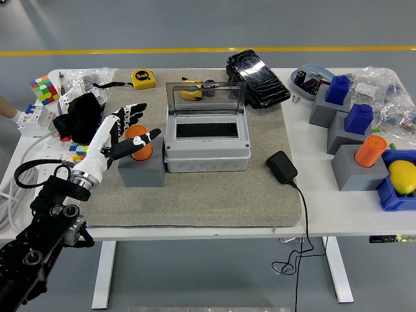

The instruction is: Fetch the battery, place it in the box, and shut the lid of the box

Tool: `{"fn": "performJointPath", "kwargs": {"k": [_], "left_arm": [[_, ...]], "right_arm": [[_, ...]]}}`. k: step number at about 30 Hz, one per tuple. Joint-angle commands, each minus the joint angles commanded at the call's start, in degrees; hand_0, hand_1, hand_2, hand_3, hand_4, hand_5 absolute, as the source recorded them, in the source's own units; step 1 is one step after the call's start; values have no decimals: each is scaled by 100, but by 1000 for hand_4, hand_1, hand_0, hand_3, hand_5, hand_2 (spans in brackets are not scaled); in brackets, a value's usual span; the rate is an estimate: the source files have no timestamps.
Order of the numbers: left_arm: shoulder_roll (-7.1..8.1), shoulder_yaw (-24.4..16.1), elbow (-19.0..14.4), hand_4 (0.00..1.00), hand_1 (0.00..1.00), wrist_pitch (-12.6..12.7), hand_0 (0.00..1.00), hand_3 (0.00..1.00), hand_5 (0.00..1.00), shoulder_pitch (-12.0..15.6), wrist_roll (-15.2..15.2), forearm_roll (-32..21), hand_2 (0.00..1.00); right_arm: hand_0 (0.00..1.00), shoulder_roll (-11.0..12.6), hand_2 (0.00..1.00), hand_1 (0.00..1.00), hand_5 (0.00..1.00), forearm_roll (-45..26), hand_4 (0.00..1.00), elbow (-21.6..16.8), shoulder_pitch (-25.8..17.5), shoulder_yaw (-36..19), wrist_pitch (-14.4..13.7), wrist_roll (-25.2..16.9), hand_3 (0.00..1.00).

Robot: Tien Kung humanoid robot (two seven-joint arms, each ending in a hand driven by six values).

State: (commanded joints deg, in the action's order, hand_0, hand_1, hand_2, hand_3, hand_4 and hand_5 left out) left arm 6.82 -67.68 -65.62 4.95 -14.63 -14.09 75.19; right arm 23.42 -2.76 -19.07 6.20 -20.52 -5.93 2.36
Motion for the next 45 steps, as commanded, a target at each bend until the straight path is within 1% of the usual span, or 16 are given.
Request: {"fn": "performJointPath", "kwargs": {"k": [3, 6, 7, 12, 13, 18, 19, 24, 25, 30, 31, 36, 37, 42, 43, 45], "left_arm": [[-10, 14, 39, 998, 845, 23, 751, 802, 153, -4, -41, -10, 829], [-27, 67, 94, 998, 845, 120, 751, 802, 153, -13, -182, -56, 829], [-34, 86, 117, 998, 738, 154, 660, 699, 17, -26, -214, -67, 731], [-86, 183, 255, 998, 738, 366, 660, 699, 17, -97, -433, -221, 731], [-100, 204, 277, 975, 460, 398, 410, 444, 2, -110, -471, -258, 482], [-191, 288, 418, 975, 460, 519, 410, 444, 2, -175, -667, -507, 482], [-205, 290, 431, 853, 314, 532, 310, 351, 2, -182, -696, -556, 344], [-269, 368, 516, 853, 314, 558, 310, 351, 2, -251, -794, -771, 344], [-281, 385, 521, 772, 251, 561, 234, 311, 2, -257, -815, -819, 282], [-352, 450, 590, 772, 251, 540, 234, 311, 2, -302, -904, -1063, 282], [-365, 460, 603, 686, 189, 542, 165, 269, 2, -311, -923, -1098, 238], [-434, 503, 679, 686, 189, 569, 165, 269, 2, -375, -1075, -1299, 238], [-442, 516, 692, 561, 113, 566, 124, 228, 2, -386, -1097, -1321, 182], [-480, 556, 721, 561, 113, 554, 124, 228, 2, -404, -1175, -1395, 182], [-486, 558, 725, 537, 92, 559, 102, 217, 2, -406, -1190, -1405, 165], [-492, 566, 732, 537, 92, 574, 102, 217, 2, -417, -1220, -1421, 165]], "right_arm": [[566, -1, 575, 595, 487, 1, 919, 0, 1, -4, 1, 0, 546], [566, -8, 575, 595, 487, -4, 919, 1, -10, -18, 3, -2, 546], [566, -7, 574, 595, 486, -7, 919, 2, -12, -16, 3, -3, 546], [566, -6, 574, 595, 486, -5, 919, 0, -14, -30, 0, -6, 546], [566, -6, 574, 595, 486, -9, 919, 1, -14, -24, 0, -6, 546], [566, -10, 574, 595, 486, -4, 919, -1, -9, -32, -2, -9, 546], [565, -10, 574, 595, 486, -1, 919, -2, -9, -36, -4, -11, 545], [565, -2, 574, 595, 486, -12, 919, -1, -1, -6, -6, -9, 545], [566, -1, 574, 595, 486, -13, 919, -2, 1, -9, -6, -9, 545], [566, -5, 574, 595, 486, -23, 919, -2, 7, -1, -6, -7, 545], [566, -5, 574, 595, 486, -22, 919, -3, 8, -4, -7, -7, 545], [566, -4, 574, 595, 486, -25, 919, -3, 7, 8, -10, -13, 545], [566, -3, 574, 595, 486, -25, 919, -3, 8, 8, -11, -16, 545], [566, -7, 574, 595, 486, -28, 919, -3, 9, 16, -15, -24, 545], [566, -8, 574, 595, 485, -28, 919, -3, 8, 17, -16, -25, 545], [566, -9, 574, 595, 485, -32, 919, -3, 6, 27, -16, -27, 545]]}}
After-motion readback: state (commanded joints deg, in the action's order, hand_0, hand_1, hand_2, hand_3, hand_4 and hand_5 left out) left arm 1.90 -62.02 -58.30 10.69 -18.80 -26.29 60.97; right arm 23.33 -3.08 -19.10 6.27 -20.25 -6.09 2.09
